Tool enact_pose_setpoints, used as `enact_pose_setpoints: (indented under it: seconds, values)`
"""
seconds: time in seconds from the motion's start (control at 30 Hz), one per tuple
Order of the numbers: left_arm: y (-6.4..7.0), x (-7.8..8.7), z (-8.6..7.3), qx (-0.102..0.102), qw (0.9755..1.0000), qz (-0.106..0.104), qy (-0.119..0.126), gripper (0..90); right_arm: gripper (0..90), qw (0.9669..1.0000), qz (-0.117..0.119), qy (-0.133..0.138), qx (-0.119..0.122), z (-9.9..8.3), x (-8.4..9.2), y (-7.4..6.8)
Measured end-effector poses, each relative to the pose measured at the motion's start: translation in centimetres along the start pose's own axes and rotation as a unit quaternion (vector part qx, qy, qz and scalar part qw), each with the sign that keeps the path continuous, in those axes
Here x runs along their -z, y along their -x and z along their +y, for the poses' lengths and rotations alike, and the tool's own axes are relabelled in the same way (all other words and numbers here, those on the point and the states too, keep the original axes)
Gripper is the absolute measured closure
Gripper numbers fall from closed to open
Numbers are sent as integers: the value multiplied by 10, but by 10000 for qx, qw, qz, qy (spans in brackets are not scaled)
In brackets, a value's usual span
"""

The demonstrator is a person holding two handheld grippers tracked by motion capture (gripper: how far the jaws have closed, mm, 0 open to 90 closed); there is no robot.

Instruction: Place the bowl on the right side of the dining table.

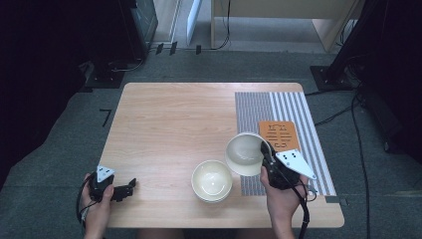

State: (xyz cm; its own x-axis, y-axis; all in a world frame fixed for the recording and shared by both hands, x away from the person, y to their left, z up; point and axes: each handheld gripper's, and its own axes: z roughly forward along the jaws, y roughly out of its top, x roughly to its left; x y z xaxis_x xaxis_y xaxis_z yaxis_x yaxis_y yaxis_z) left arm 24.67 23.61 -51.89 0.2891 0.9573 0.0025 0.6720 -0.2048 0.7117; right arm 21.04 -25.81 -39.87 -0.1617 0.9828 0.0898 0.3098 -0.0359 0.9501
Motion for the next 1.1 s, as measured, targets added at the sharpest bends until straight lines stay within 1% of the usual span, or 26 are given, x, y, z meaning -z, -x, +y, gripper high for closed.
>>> enact_pose_setpoints:
  seconds: [0.17,0.47,0.73,0.9,1.1]
  values:
    - [0,0,0,2,10000,0,1,16,849,10000,-82,-21,29,2,-2,8]
    - [0,0,0,-1,10000,0,-1,16,848,9997,-245,-80,-52,2,-9,22]
    - [0,0,0,1,10000,0,0,16,848,9993,-361,-99,-84,3,-14,31]
    - [0,0,0,8,10000,-1,6,17,848,9991,-417,-96,-56,5,-17,35]
    - [0,0,0,6,10000,0,3,16,848,9988,-474,-123,-102,6,-21,39]
